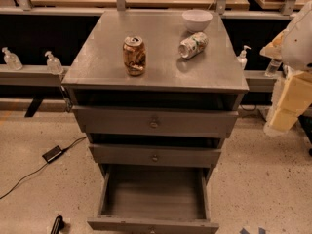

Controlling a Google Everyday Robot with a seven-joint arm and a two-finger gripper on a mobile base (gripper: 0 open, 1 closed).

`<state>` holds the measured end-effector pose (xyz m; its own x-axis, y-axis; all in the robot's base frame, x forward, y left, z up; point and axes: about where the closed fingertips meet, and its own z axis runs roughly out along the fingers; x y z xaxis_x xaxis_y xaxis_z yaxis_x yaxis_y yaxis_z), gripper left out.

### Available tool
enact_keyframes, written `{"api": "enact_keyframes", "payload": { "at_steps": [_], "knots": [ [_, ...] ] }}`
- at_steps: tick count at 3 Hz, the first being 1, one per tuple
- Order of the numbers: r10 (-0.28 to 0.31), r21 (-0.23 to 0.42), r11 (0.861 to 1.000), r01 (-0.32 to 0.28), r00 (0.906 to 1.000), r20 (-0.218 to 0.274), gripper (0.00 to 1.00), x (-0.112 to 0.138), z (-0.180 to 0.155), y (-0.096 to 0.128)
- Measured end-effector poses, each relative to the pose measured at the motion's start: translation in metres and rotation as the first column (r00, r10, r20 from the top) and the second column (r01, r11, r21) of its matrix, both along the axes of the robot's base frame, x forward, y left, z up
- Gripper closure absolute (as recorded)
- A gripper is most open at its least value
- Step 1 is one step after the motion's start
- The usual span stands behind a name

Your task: Place orange can into bottom drawer

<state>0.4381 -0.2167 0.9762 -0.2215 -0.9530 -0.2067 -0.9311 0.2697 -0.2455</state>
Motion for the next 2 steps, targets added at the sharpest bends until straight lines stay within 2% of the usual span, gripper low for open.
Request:
{"api": "enact_keyframes", "payload": {
  "at_steps": [1,2],
  "knots": [
    [0.006,0.014,1.0,-0.006,0.9997,0.025,0.0,0.007,0.004,0.001],
    [0.041,0.089,0.995,-0.054,0.9882,0.148,0.0,0.082,0.003,0.027]
  ]
}}
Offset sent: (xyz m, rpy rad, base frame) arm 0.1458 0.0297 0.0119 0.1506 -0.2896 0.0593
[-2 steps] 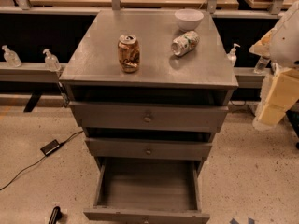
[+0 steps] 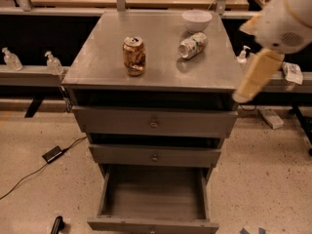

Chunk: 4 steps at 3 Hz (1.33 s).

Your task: Place orange can into bottom drawer

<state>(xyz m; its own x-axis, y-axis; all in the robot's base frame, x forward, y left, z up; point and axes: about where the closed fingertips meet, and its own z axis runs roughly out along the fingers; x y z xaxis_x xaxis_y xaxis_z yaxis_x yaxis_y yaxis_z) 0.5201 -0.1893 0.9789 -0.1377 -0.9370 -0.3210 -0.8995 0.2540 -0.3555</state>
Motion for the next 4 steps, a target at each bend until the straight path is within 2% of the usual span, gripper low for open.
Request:
{"api": "enact_keyframes", "payload": {
  "at_steps": [1,2,3,4],
  "knots": [
    [-0.019,0.155,0.988,-0.003,0.9899,0.14,0.0,0.095,-0.002,0.067],
    [-0.018,0.15,0.989,-0.006,0.9867,0.161,0.0,0.091,0.005,0.064],
    [-0.018,0.15,0.989,-0.006,0.9867,0.161,0.0,0.091,0.005,0.064],
    [-0.02,0.28,0.96,-0.024,0.9883,0.151,0.0,0.107,0.006,0.092]
  ]
}}
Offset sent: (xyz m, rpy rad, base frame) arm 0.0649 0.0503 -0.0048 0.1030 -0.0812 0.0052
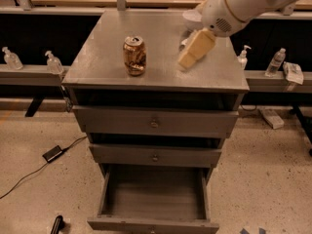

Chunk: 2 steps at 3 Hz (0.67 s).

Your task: Place orange can into bottom drawer

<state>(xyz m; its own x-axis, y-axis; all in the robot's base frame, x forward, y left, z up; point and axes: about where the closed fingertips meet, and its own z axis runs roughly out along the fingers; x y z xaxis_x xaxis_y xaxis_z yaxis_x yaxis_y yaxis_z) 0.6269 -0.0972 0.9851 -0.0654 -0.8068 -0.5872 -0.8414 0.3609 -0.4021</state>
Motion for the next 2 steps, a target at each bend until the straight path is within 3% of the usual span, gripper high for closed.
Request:
{"api": "enact_keyframes", "payload": {
  "at_steps": [1,2],
  "knots": [
    [0.048,0.273,0.961,-0.047,0.9988,0.0,0.0,0.037,0.009,0.06],
    [0.133,0.496,0.861,-0.115,0.9911,-0.001,0.0,0.062,0.024,0.124]
  ]
}}
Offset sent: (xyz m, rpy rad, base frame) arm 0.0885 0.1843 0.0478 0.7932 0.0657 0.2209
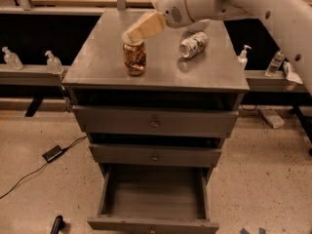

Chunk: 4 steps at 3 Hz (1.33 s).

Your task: Place orange can into bottom drawer

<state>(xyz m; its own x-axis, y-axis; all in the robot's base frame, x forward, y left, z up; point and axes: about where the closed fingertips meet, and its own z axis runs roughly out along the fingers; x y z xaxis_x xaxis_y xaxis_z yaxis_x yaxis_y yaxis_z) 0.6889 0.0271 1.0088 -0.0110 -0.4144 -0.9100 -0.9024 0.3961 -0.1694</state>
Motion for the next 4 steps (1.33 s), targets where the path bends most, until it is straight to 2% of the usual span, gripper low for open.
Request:
{"api": "enact_keyframes", "payload": {
  "at_steps": [1,2,3,4],
  "knots": [
    [0.011,0.068,0.998,-0.011,0.9999,0.009,0.0,0.015,-0.003,0.046],
    [-0.032,0.018,0.999,0.032,0.9988,0.038,0.0,0.028,-0.028,0.058],
    [-0.069,-0.001,0.998,0.069,0.9975,0.014,0.0,0.034,-0.063,0.061],
    [-0.094,0.023,0.995,0.094,0.9954,-0.019,0.0,0.041,-0.087,0.057]
  ]
}}
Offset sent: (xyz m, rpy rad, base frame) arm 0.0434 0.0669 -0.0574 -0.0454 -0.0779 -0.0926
